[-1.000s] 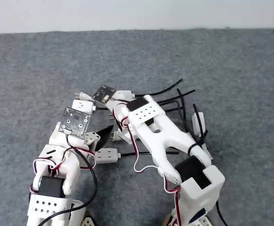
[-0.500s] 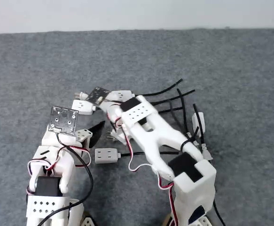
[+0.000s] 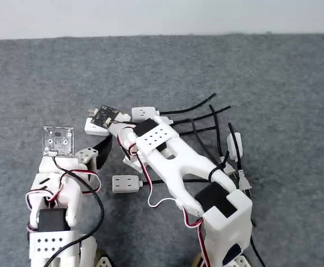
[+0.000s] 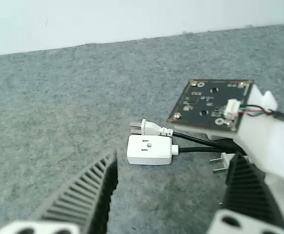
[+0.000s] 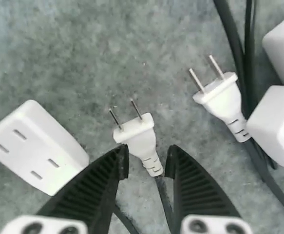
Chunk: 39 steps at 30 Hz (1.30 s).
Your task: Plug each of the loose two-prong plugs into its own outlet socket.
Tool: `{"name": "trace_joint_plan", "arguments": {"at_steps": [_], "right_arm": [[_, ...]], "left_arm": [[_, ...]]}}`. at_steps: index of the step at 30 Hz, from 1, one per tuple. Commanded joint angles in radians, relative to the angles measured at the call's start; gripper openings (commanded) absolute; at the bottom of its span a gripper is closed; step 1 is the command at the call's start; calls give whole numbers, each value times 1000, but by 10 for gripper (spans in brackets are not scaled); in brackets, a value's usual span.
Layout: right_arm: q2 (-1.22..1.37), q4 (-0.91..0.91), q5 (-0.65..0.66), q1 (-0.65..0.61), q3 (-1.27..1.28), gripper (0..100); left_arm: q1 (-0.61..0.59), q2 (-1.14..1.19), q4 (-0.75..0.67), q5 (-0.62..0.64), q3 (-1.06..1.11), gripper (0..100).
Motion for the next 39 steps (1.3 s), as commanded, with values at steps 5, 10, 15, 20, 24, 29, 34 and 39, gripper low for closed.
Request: {"name": "trace_joint_plan", "arguments": {"at_steps": [5, 10, 15, 20, 24, 29, 34, 39], "right_arm": [[58, 4, -6, -12, -52, 133], [77, -16, -6, -16, -55, 133], [84, -38, -8, -10, -51, 132], [99, -39, -12, 5, -51, 20], [137, -39, -12, 12, -55, 7], [127, -39, -11, 7, -55, 9], [85, -30, -12, 12, -49, 9], [36, 1, -15, 22, -48, 9]], "left_arm": [[-6, -3, -35, 11, -42, 349], [-6, -3, -35, 11, -42, 349], [-6, -3, -35, 9, -42, 349], [-6, -3, -35, 9, -42, 349], [-6, -2, -54, 9, -36, 349], [-6, -2, -54, 9, -36, 349], [-6, -2, -54, 9, -36, 349], [-8, -2, -54, 9, -36, 349]]}}
